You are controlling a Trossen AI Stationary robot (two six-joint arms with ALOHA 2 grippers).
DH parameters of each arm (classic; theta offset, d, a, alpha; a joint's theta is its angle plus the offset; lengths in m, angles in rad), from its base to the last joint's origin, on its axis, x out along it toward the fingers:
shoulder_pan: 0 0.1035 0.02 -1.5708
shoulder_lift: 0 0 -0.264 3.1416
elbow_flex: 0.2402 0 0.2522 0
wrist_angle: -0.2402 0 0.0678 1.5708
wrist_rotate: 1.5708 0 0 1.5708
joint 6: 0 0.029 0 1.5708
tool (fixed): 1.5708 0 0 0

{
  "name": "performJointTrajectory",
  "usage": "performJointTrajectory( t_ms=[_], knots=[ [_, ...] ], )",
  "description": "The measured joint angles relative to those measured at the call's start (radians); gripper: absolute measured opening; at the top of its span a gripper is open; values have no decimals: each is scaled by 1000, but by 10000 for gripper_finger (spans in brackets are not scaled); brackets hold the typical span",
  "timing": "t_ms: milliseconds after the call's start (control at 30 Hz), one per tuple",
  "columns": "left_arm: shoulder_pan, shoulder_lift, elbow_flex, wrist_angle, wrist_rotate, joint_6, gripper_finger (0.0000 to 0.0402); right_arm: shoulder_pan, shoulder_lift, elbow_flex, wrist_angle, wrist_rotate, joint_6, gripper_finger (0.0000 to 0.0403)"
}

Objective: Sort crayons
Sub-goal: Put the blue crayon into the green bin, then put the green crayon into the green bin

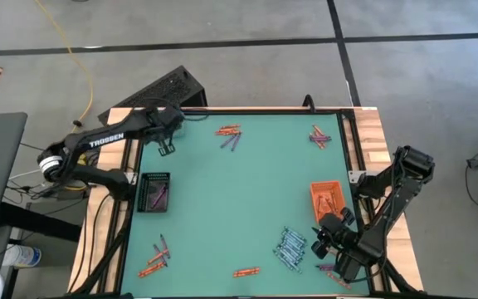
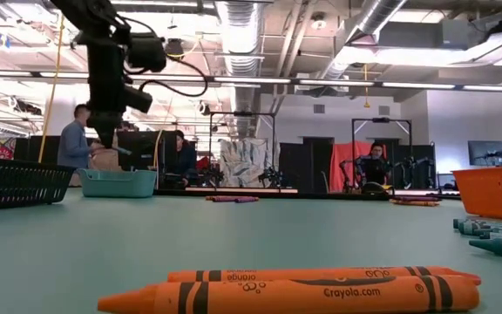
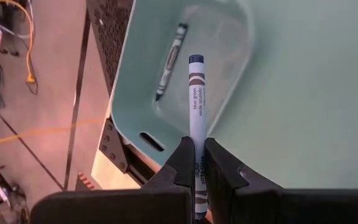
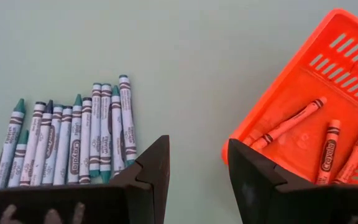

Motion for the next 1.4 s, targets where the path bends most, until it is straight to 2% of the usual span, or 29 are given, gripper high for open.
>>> performJointTrajectory(
  t_ms=[433,733,1133,1400],
  knots=[
    [137,171,0,87,18,109,16,0,0,0,48,2,0,152],
    [180,203,0,137,0,156,21,0,0,0,51,3,6,152],
    [177,203,1,217,0,187,106,-6,0,0,91,2,0,152],
    [155,174,1,211,-22,134,130,-42,45,0,246,0,-149,152]
  ],
)
